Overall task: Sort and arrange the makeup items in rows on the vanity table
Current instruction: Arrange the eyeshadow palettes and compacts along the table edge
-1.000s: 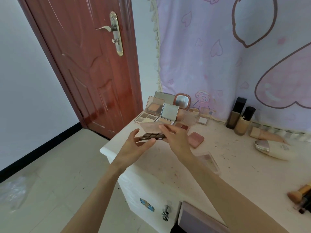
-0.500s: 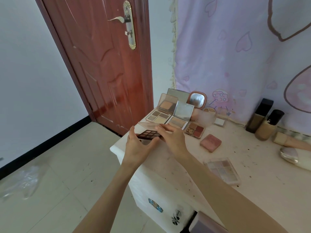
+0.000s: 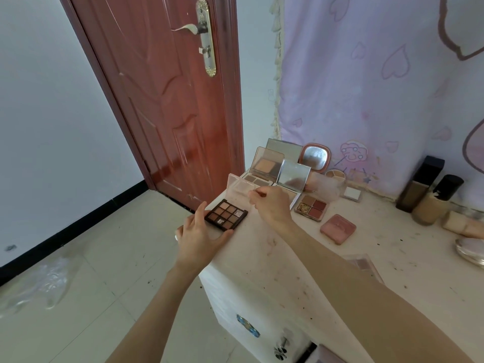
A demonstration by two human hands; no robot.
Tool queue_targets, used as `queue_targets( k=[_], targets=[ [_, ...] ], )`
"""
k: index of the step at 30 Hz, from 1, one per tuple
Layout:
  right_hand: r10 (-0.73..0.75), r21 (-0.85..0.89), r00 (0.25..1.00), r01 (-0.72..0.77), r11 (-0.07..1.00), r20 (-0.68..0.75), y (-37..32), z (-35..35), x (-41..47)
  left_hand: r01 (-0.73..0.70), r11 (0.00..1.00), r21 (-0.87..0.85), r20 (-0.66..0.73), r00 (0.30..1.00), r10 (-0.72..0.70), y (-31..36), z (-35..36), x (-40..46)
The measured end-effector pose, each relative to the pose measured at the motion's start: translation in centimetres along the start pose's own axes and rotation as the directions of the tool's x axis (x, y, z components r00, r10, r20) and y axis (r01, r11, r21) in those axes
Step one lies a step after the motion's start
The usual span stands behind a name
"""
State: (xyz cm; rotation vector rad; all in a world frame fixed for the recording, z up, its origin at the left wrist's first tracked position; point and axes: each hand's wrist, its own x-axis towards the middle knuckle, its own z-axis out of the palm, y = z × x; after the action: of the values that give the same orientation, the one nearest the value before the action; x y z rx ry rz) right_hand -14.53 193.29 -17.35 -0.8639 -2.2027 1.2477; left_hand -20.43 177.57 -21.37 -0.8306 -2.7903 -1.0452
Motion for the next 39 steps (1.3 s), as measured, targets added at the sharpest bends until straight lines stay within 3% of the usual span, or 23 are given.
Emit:
queue_targets(
  k=[16, 27, 32, 39],
  targets=[
    [0.123, 0.074, 0.992, -0.12, 0.99, -0.031, -0.2, -0.2, 3.2, -0.006, 0.99, 0.137, -0.017, 1.0, 0.009, 0.4, 1.7, 2.1],
    [0.06, 0.021, 0.997, -0.059, 0.998, -0.051, 0.3, -3.3, 0.8, -0.068, 0.981, 0.181, 0.051, 0.997, 0.06, 0.7, 1.6, 1.0],
    [-0.025, -0.082, 0.999, 0.022, 0.996, -0.031, 2.0, -7.4, -2.8, -0.246, 0.964, 0.1, 0.004, 0.969, 0.246, 3.5, 2.6, -2.1],
    [0.001, -0.345, 1.0, 0.0, 0.939, 0.002, 6.2, -14.2, -8.4, -0.555, 0.828, -0.076, 0.252, 0.793, 0.554, 8.2, 5.0, -6.5]
  ],
)
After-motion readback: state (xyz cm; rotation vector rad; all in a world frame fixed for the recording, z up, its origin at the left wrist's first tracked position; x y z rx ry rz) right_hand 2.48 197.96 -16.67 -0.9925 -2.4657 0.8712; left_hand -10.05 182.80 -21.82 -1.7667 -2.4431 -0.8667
